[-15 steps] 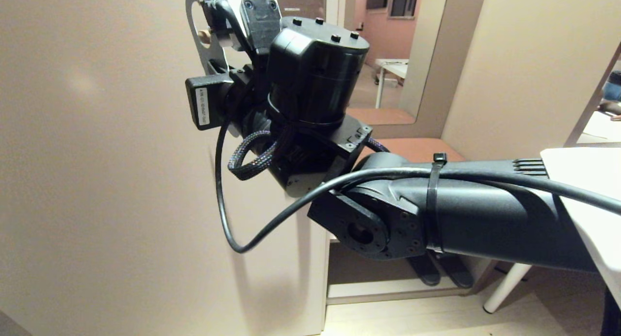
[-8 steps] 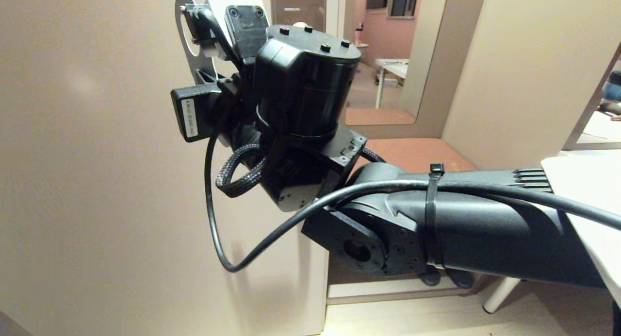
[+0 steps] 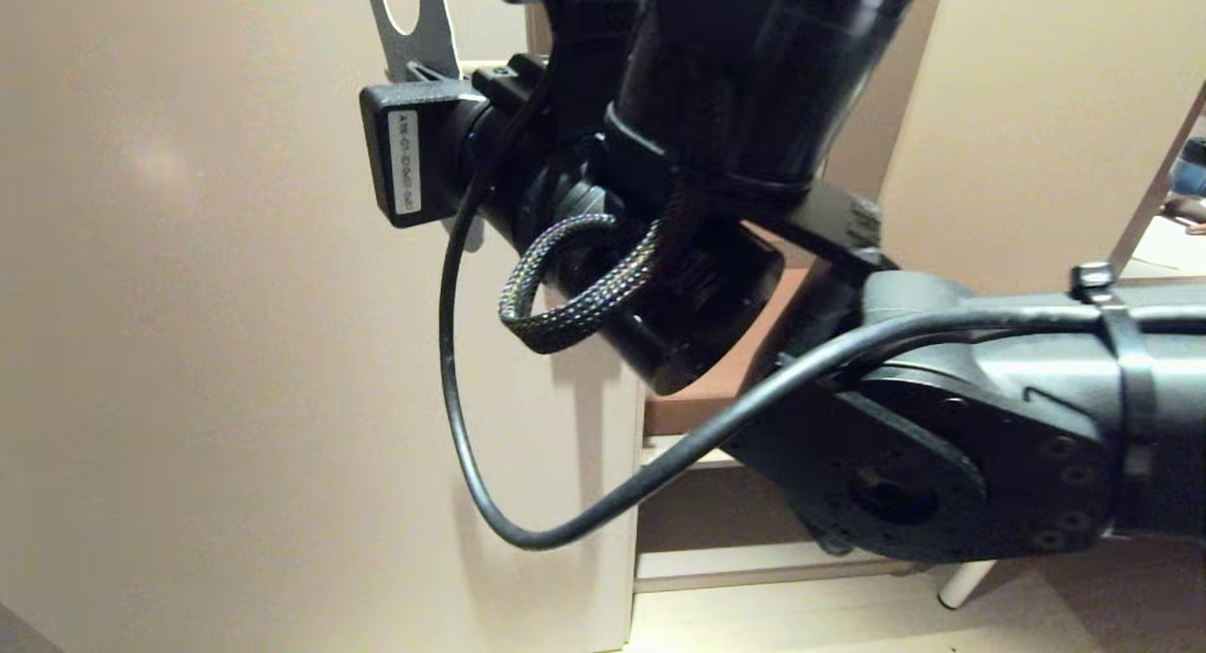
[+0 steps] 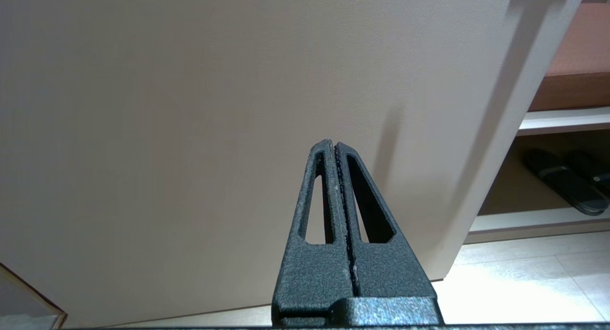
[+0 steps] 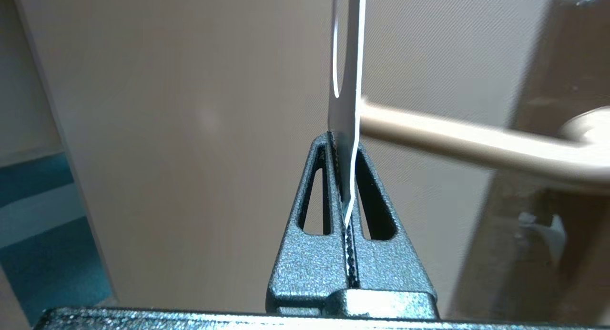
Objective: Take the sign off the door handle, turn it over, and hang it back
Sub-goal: Hand it to the other hand
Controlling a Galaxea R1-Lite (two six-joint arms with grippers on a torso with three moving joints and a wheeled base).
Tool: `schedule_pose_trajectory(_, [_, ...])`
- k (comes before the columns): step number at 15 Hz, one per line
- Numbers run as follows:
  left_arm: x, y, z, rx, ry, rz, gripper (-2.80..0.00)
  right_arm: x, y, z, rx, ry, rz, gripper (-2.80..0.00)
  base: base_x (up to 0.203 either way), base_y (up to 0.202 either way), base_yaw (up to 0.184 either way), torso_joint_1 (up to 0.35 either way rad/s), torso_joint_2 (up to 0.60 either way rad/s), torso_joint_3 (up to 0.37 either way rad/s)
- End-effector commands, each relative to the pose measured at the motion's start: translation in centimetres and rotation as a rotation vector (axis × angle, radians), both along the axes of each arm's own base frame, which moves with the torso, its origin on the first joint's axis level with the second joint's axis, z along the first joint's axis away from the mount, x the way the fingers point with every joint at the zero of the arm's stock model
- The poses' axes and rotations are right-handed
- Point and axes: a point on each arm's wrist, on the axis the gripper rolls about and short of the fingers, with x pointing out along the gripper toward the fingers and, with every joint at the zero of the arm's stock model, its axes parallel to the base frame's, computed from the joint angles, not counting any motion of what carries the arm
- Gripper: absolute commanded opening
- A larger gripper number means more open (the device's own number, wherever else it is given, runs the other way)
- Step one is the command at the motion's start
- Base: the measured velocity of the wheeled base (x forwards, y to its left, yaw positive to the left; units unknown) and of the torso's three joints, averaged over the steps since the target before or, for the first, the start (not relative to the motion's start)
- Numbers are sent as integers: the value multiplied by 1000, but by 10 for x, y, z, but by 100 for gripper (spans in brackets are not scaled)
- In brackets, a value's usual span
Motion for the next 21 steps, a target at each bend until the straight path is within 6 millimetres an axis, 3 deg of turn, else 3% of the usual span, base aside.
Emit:
schedule_pose_trajectory(1, [0, 0, 0, 0, 2, 1, -280, -12, -20, 21, 39, -24, -4, -280, 0, 0, 0, 0, 0, 0])
schedule_pose_trajectory(5, [0, 0, 0, -1, 1, 0, -280, -13, -57, 44, 60, -44, -84, -280, 0, 0, 0, 0, 0, 0])
schedule_pose_trajectory(8, [0, 0, 0, 0, 2, 0, -280, 1, -105, 67, 75, -75, -226, -280, 0, 0, 0, 0, 0, 0])
schedule_pose_trajectory(11, [0, 0, 0, 1, 1, 1, -280, 0, -143, 85, 73, -107, -331, -280, 0, 0, 0, 0, 0, 0])
schedule_pose_trajectory(15, [0, 0, 0, -1, 1, 0, -280, -5, -188, 88, 49, -102, -442, -280, 0, 0, 0, 0, 0, 0])
schedule_pose_trajectory(18, [0, 0, 0, 0, 1, 1, -280, -4, -242, 86, 13, -83, -615, -280, 0, 0, 0, 0, 0, 0])
schedule_pose_trajectory(21, [0, 0, 0, -1, 1, 1, -280, -18, -287, 73, -34, -58, -730, -280, 0, 0, 0, 0, 0, 0])
